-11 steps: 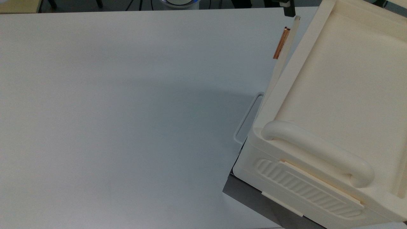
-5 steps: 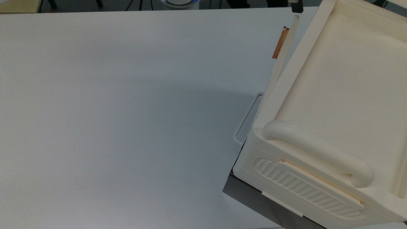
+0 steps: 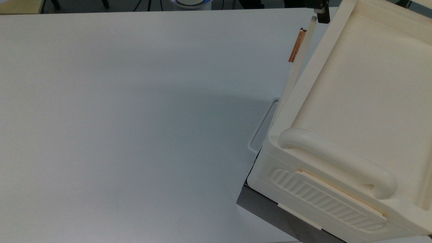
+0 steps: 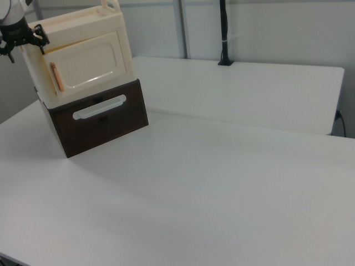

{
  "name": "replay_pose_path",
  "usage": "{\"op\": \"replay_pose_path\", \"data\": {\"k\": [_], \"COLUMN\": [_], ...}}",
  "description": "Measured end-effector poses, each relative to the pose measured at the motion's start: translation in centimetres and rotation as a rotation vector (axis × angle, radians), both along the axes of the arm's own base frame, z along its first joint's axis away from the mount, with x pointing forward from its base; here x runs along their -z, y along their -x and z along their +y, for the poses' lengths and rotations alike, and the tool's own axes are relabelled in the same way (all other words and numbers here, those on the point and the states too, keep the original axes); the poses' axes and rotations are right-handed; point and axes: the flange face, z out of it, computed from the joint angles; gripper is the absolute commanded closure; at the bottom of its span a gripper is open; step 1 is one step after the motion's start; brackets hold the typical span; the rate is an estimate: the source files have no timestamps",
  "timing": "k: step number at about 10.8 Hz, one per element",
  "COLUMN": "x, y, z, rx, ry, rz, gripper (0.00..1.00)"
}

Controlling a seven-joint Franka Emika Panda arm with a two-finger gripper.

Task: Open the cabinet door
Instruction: 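Pull the door edge outward, swinging the door open on its hinge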

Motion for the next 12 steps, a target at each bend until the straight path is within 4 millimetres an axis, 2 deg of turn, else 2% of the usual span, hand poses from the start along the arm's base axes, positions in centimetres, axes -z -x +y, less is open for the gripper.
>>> {"op": "replay_pose_path", "data": {"k": [3, 5, 9, 10, 12], "x": [0.1, 0.0, 0.8, 0.9, 0.4], "y": [-0.2, -0.8, -2.6, -3.0, -3.9], "z": [-0.3, -1.7, -7.8, -9.6, -14.6], "rx": [-0.017, 0.006, 0.086, 0.114, 0.194], "ry": [0.008, 0.011, 0.065, 0.083, 0.117], "rz": [-0.009, -0.004, 0.062, 0.069, 0.066], "gripper": [0.00, 0.00, 0.00, 0.00, 0.00]}}
